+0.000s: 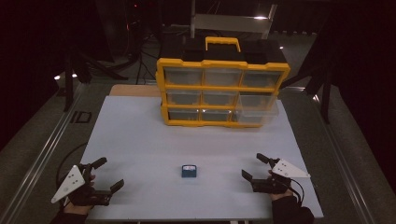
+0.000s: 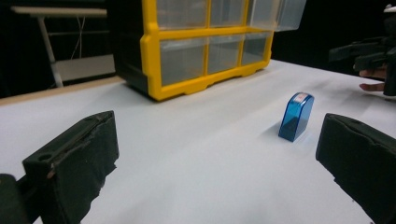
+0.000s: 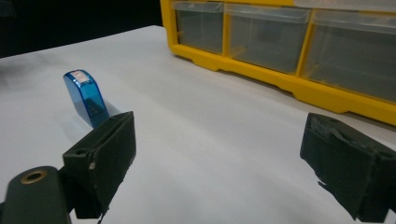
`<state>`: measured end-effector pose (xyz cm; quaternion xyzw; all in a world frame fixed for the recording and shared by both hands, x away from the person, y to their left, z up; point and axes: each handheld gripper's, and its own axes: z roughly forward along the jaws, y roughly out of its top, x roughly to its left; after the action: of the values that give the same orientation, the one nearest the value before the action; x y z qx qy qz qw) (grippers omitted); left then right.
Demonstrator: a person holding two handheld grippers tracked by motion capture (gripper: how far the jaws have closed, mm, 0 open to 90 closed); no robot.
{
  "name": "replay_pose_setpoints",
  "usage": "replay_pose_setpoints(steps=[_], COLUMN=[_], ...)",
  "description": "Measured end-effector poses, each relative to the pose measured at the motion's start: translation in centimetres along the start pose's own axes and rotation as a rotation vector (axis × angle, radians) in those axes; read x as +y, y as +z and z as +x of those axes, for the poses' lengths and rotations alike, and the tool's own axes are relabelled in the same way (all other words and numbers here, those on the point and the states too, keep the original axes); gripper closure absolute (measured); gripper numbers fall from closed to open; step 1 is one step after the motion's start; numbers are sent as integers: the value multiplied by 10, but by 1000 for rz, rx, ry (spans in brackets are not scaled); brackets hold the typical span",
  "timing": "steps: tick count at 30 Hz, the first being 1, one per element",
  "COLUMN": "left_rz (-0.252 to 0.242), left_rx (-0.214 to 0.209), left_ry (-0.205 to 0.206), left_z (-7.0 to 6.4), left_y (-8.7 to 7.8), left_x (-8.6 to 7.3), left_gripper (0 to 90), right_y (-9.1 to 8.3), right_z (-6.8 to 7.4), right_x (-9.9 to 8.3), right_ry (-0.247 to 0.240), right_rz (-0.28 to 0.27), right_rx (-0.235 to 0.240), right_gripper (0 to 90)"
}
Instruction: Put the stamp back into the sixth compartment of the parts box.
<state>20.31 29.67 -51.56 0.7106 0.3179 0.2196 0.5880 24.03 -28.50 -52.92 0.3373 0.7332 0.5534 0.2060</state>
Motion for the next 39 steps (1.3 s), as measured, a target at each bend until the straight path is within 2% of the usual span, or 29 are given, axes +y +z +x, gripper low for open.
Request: replay_pose_setpoints(steps=[9, 10, 13, 21, 29, 35, 36, 39], left_rz=[10, -4, -5, 26, 34, 21, 23, 13], left_rx=[-14, -18, -11, -18, -19, -49, -67, -82], left_ry=[14, 16, 25, 23, 21, 10, 8, 0], left_z=[-1, -1, -2, -2, -2, -2, -2, -1], left_y=[3, 4, 4, 6, 6, 7, 9, 11], left_x=[-2, -3, -3, -5, -5, 4, 9, 16], left_gripper=[3, 3, 3, 3, 3, 3, 3, 3], right_y=[0, 1, 1, 1, 0, -1, 0, 0], right_z=[1, 2, 2, 3, 3, 3, 4, 4], right_x=[0, 0, 0, 1, 1, 2, 2, 2], right_ry=[-10, -14, -26, -36, -37, -41, -39, -41], right_rz=[4, 7, 2, -1, 0, -8, -9, -10], right_rx=[-11, -14, -14, -23, -29, -35, -37, -42], right_gripper=[107, 107, 107, 107, 107, 108, 107, 107])
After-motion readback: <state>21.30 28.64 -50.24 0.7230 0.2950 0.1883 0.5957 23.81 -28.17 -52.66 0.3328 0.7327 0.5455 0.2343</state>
